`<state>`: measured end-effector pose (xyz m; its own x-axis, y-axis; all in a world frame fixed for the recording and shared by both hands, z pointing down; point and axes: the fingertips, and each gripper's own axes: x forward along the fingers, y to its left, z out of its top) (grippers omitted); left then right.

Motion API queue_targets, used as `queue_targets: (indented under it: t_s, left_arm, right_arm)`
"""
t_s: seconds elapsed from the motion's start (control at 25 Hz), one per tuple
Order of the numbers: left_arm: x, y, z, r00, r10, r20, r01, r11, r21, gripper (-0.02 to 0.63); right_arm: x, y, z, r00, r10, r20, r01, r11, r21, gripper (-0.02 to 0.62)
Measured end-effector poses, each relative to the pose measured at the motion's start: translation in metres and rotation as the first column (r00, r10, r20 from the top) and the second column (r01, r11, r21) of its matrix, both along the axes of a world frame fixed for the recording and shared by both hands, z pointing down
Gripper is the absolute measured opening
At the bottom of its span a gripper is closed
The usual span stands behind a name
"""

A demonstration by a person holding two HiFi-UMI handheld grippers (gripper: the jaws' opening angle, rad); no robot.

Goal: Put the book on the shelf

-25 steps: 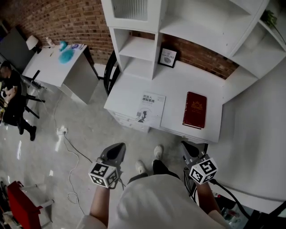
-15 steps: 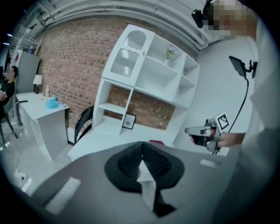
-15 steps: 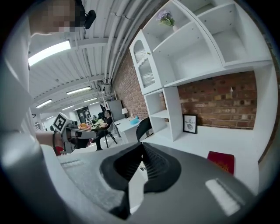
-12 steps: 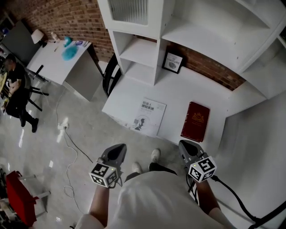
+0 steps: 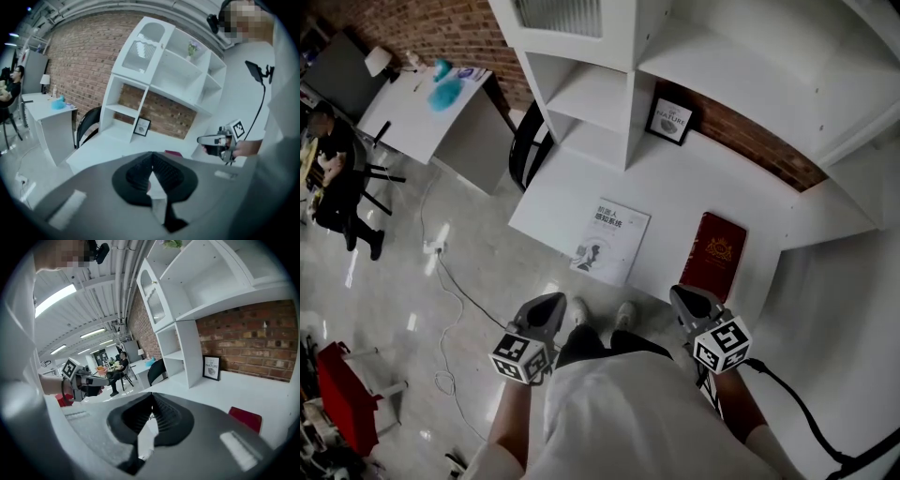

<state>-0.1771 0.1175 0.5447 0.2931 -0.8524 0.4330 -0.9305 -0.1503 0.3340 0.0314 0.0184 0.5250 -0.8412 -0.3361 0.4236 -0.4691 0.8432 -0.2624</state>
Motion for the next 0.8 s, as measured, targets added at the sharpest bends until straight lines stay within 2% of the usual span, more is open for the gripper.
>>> queue_targets:
  t_s: [0.28,0.44,0.6,0.8]
  left_arm:
    - [-0.013,-0.024,0.025,0.999,0.039,-0.006,-0.039,0.999,-0.029,0.008]
    - [-0.026,-0.033,0.053,0.997,0.076,0.015,-0.075,0.995,-0.073,0.008]
    - [-0.036,-0.039,0.091,0.995,0.099,-0.005,-0.099,0.985,-0.138,0.008]
    - [-0.047,-0.042,0.149,0.995,0.097,-0.037,-0.103,0.968,-0.227,0.008]
  right_arm:
    - [-0.021,-0.021,0.03,1.0,0.0,-0.021,-0.001,1.0,-0.032,0.002]
    - [-0.04,-0.036,0.059,0.998,-0.023,-0.056,0.019,0.998,-0.058,0.002]
    - [-0.062,-0.052,0.099,0.987,-0.087,-0.132,0.076,0.994,-0.083,0.002]
    - [-0.092,-0.078,0.157,0.955,-0.17,-0.244,0.147,0.983,-0.109,0.003]
